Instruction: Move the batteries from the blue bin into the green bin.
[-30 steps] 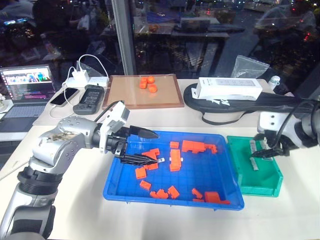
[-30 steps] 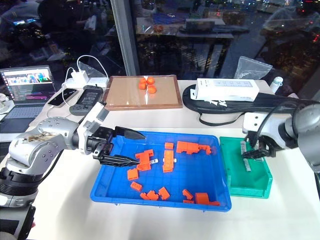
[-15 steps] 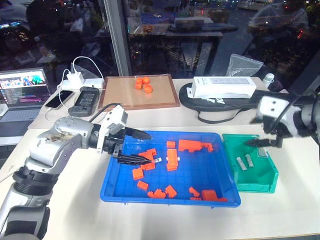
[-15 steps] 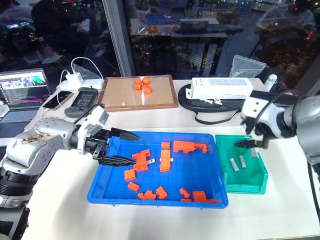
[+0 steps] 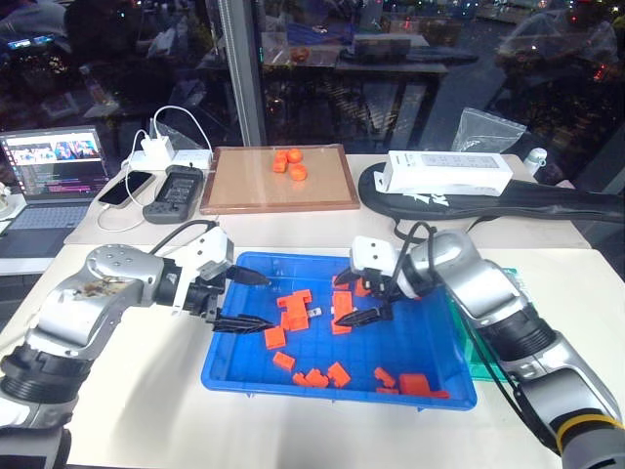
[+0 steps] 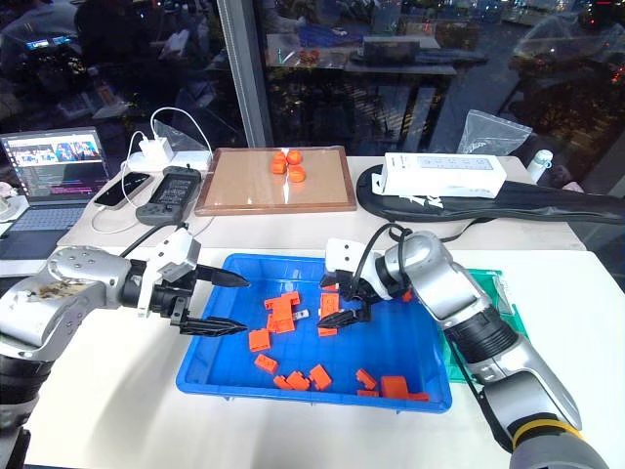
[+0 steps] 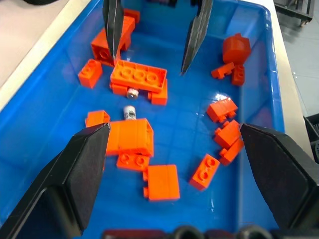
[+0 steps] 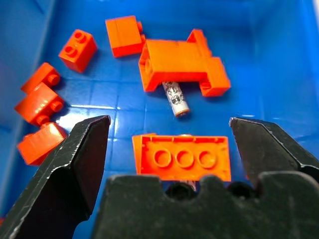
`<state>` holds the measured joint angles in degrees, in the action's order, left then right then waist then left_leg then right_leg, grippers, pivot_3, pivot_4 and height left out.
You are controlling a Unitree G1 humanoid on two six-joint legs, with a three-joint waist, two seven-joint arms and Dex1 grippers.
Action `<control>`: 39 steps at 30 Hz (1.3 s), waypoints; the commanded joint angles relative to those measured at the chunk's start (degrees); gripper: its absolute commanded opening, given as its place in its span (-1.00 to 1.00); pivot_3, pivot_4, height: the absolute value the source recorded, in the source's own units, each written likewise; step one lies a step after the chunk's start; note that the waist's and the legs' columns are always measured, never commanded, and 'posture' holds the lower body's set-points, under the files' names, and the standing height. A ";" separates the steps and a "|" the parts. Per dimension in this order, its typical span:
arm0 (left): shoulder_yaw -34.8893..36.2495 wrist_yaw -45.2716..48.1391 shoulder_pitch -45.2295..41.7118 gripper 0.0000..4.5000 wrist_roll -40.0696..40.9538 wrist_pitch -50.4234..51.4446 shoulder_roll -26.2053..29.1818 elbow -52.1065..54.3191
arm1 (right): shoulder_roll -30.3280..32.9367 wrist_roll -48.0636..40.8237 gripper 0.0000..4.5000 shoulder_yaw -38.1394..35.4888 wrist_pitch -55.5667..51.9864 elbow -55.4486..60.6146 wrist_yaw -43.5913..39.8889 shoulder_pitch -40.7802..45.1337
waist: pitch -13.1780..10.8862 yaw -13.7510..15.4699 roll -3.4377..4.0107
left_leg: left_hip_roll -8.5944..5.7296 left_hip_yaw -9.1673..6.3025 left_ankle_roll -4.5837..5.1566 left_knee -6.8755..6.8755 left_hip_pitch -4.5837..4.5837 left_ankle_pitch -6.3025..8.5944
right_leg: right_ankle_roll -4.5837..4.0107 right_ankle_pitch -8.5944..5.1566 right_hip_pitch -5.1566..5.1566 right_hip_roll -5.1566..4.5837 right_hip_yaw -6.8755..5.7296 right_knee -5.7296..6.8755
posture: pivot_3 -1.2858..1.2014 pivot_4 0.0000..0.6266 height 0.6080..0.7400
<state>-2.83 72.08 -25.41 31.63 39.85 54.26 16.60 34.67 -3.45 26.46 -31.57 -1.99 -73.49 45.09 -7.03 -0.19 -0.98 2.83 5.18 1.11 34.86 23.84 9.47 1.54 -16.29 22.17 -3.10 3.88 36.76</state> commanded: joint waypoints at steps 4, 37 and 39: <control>3.29 -1.54 1.37 1.00 1.36 0.84 0.95 3.68 | -2.11 1.10 0.97 0.14 2.87 -2.11 -0.04 2.96 | 0.00 -0.44 0.00 | 0.01 0.00 0.00 -0.02 -0.03 0.00 | -0.02 0.00 0.00 0.03 0.00 0.03 | 0.03 -0.52 1.00; 0.17 -1.07 -0.68 1.00 -0.91 -1.49 0.05 1.69 | -2.58 10.25 -0.07 6.89 4.23 -5.99 -1.06 1.69 | 0.01 -0.53 -0.03 | 0.02 0.03 0.00 -0.03 -0.04 0.00 | -0.04 0.00 0.00 0.06 0.00 0.06 | 0.03 -0.52 1.00; 0.13 -1.09 -0.67 1.00 -0.91 -1.49 0.01 1.78 | -2.62 10.25 -0.33 6.85 4.25 -5.86 -1.04 1.57 | 0.01 -0.54 -0.03 | 0.02 0.03 0.00 -0.03 -0.05 0.00 | -0.04 0.00 0.00 0.06 0.00 0.06 | 0.03 -0.52 1.00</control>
<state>-3.33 70.72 -24.80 30.75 39.59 54.20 17.87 32.16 6.79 34.44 -26.93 -9.31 -74.66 46.88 -7.02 -0.74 -1.01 2.85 5.22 1.11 34.83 23.79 9.46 1.50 -16.29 22.17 -3.04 3.88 36.82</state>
